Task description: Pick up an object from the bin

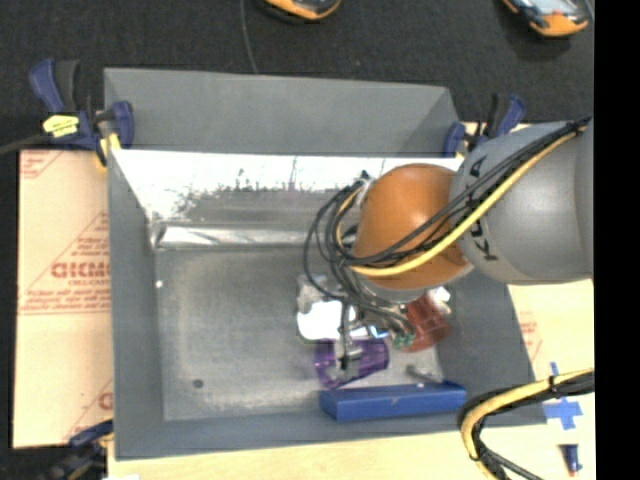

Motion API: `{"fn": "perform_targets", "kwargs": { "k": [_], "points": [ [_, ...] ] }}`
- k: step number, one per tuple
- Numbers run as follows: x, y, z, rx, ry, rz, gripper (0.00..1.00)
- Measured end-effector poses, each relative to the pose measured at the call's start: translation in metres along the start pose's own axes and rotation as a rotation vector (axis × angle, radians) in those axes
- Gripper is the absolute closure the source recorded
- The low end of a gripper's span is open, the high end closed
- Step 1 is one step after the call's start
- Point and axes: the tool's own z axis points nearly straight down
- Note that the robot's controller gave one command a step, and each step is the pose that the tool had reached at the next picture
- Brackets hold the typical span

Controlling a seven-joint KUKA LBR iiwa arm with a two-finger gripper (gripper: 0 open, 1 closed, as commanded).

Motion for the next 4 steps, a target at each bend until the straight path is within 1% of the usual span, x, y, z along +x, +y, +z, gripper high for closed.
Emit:
{"fn": "perform_targets", "kwargs": {
  "k": [1,2,3,4],
  "points": [
    [0.028,-0.012,0.012,-0.002,-0.008,0.091,0.0],
    [0.025,-0.029,0.044,-0.001,-0.013,0.195,0.0],
    [0.02,-0.026,-0.006,-0.001,-0.014,0.107,1.0],
    [0.02,-0.026,-0.006,-0.002,-0.014,0.108,1.0]
  ]
}}
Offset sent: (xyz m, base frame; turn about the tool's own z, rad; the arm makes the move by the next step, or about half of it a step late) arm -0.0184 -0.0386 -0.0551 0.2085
